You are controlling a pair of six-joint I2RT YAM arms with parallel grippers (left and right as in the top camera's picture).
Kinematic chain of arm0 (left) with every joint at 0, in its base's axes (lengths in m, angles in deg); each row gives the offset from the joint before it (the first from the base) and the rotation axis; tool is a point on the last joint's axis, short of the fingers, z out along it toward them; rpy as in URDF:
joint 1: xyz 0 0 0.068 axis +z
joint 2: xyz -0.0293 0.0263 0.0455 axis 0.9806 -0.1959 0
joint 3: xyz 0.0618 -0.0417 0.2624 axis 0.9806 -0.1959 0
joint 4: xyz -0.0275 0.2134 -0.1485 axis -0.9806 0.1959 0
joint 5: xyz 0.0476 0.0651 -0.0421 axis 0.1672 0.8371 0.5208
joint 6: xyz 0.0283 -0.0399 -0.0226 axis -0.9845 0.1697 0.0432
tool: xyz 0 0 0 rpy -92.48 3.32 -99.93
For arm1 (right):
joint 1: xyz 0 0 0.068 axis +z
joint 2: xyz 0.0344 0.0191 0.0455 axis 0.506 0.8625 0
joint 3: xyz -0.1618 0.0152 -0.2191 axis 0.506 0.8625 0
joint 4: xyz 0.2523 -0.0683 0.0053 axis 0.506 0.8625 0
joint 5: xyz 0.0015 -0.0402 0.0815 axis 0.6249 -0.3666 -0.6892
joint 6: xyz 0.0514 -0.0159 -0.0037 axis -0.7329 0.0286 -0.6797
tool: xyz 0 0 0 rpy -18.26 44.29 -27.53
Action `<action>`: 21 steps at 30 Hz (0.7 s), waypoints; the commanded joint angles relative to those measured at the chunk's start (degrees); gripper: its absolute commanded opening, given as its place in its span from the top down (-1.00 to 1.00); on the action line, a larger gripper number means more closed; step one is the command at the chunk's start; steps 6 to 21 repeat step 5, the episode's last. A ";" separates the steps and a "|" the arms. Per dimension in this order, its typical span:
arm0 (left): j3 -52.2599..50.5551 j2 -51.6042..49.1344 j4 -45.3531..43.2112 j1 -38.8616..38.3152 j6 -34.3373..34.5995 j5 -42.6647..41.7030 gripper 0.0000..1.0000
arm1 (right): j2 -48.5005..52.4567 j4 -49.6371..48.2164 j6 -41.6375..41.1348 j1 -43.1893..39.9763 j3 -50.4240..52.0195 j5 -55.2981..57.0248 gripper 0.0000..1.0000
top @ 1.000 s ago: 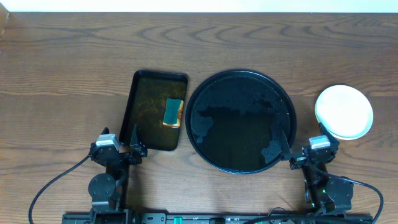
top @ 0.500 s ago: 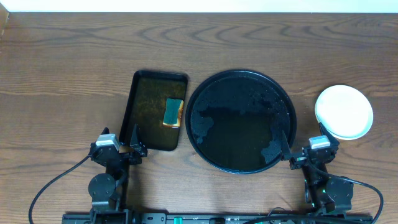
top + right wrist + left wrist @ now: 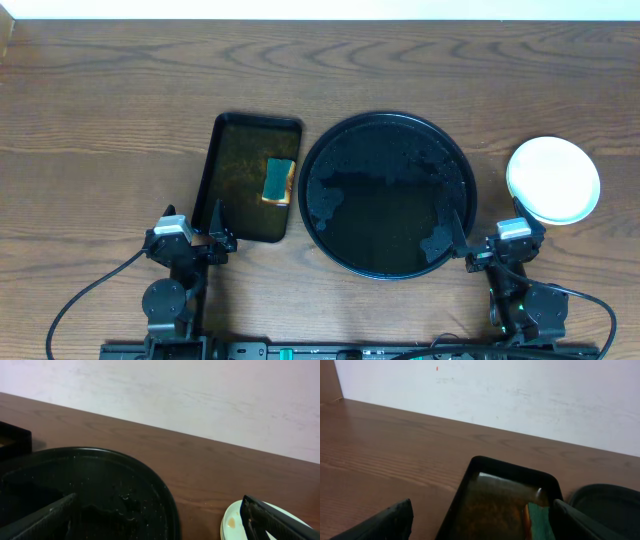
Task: Clean dirty plates on tray and stack at the side
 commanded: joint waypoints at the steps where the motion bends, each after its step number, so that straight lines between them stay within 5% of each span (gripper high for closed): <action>1: -0.50 0.37 2.60 0.28 -1.01 -0.55 -0.73 | -0.33 0.22 -0.39 0.13 0.09 0.39 -0.98; 21: -0.50 0.37 2.60 0.28 -0.98 -0.57 -0.73 | -0.33 0.24 -0.39 0.13 0.09 0.39 -0.99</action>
